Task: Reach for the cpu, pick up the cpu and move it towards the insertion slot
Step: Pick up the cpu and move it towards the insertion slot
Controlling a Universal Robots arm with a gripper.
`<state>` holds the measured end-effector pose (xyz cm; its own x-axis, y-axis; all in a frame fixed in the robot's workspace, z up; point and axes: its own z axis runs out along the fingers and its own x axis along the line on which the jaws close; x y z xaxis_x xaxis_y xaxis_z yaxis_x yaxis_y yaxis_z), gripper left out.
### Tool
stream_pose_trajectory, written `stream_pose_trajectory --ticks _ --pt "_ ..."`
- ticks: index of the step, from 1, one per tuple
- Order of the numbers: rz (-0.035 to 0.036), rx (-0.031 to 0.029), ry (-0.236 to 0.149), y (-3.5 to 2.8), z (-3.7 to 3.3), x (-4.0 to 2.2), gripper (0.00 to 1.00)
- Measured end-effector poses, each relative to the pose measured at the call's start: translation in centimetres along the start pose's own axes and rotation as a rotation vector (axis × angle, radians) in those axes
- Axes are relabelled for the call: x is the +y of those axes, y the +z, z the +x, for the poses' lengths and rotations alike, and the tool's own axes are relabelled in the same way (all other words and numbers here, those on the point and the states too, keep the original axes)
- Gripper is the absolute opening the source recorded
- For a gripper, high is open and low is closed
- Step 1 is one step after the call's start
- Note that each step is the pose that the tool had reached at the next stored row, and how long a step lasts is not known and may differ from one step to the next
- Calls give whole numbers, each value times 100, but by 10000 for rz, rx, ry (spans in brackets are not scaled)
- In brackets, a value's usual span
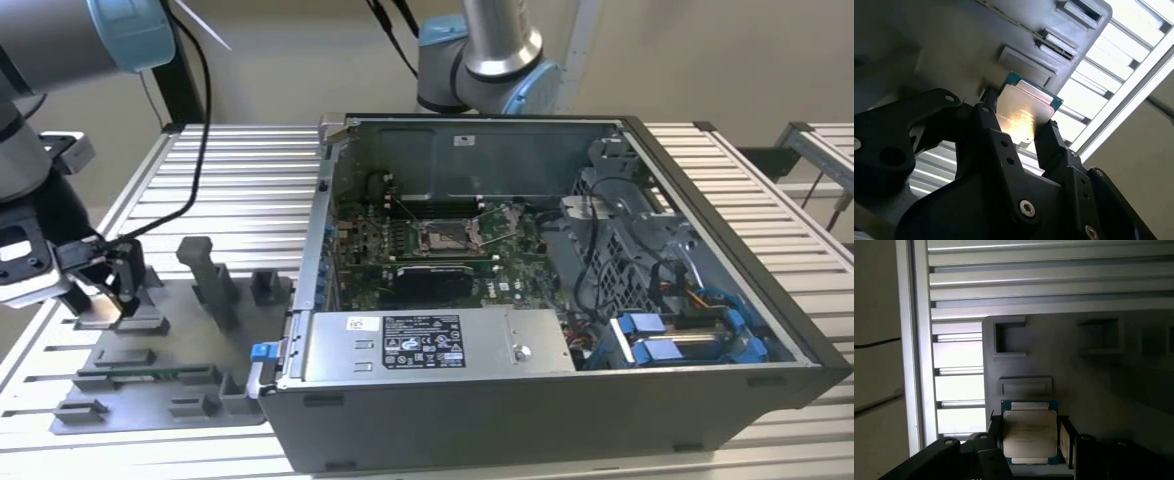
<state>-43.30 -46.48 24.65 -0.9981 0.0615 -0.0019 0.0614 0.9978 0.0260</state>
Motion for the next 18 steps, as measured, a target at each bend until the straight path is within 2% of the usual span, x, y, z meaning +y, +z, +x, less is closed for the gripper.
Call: stream_pose_trajectory --ticks 18 --pt "13 -1 -1 -242 -1 6 0"
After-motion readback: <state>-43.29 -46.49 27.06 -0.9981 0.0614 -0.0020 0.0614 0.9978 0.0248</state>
